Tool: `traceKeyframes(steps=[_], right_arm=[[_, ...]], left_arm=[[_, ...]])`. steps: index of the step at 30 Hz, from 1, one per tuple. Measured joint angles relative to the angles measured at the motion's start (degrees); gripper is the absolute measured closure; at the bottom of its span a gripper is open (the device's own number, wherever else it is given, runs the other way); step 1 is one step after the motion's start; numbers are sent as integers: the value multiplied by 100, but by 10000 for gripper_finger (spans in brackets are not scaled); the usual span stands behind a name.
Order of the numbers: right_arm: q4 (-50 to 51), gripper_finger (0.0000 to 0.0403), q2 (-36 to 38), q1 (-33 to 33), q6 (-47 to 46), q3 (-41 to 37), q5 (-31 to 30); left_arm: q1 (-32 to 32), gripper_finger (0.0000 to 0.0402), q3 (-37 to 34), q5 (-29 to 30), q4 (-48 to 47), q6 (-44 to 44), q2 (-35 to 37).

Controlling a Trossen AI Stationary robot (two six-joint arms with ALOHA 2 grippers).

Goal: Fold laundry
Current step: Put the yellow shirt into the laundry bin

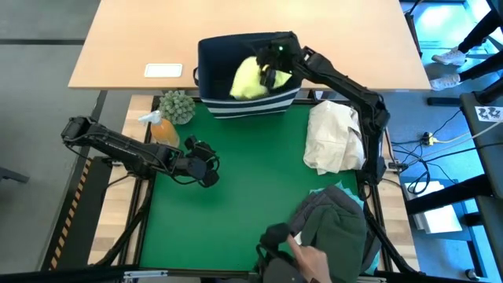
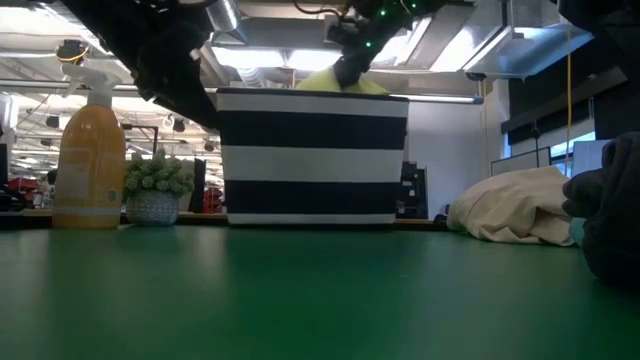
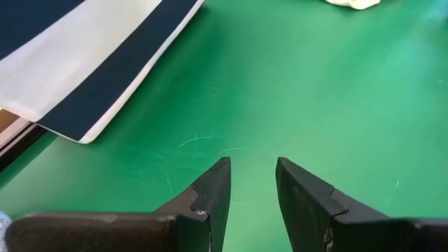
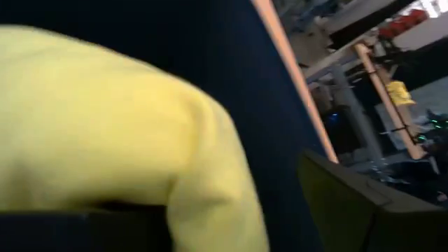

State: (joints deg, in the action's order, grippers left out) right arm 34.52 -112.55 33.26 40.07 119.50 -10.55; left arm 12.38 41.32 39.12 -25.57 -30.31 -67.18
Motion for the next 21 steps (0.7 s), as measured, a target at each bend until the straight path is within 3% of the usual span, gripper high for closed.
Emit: traceKeyframes(steps=[4,7,8,11,14,21], right_arm=[[-221,258,-4,67,-10,0,22],[-259,361,-11,69,-124,-2,112],[-253,375,-11,94,-140,-4,128],[-249,363,-13,94,-235,-4,166],[-239,354,-13,91,-256,-4,164],[-195,375,-13,89,-296,-6,105]], left_arm=[[0,292,0,-25,91,165,0],[-1,292,0,372,543,645,54],[-16,292,3,593,820,932,105],[-215,292,261,1072,1211,1968,225],[-657,292,721,1008,1249,3065,236],[-2080,272,1565,-547,1088,4716,142]])
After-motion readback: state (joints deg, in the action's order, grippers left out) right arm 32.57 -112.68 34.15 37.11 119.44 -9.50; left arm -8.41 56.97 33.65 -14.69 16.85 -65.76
